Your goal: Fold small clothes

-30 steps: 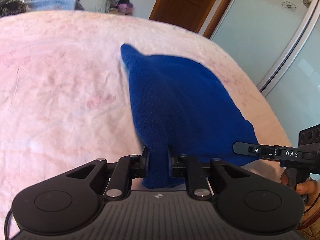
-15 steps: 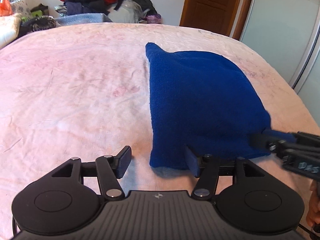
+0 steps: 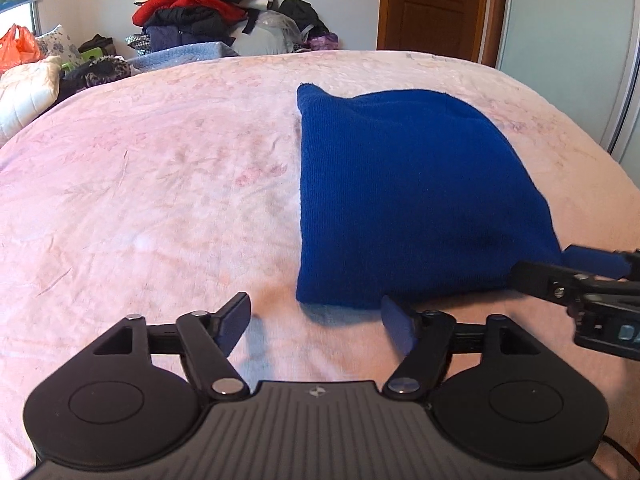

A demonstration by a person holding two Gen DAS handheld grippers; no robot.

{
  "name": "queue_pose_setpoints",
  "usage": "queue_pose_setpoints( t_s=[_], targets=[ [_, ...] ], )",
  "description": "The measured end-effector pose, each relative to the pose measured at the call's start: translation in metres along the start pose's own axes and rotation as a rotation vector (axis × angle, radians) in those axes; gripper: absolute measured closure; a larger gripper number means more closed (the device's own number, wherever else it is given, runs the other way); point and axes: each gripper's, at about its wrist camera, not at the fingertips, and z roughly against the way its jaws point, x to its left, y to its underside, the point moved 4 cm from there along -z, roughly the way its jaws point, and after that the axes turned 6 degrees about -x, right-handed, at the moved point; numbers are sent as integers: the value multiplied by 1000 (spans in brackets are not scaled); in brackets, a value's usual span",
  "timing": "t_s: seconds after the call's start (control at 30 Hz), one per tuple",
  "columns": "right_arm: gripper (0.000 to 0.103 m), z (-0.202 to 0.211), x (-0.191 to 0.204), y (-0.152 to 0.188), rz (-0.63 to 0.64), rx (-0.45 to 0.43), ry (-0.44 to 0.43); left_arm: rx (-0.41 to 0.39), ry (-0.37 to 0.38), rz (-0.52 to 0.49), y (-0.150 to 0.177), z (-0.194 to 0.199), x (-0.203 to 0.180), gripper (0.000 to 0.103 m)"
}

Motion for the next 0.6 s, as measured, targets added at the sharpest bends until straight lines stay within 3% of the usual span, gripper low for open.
queue_pose_setpoints(
  t_s=[0.07, 0.6],
  targets=[
    [18, 5, 3, 0, 7, -7, -7, 8, -3, -3, 3, 1, -2, 31],
    [7, 22, 18, 15, 48, 24, -7, 26, -11, 9, 17, 17, -6, 29]
  ],
)
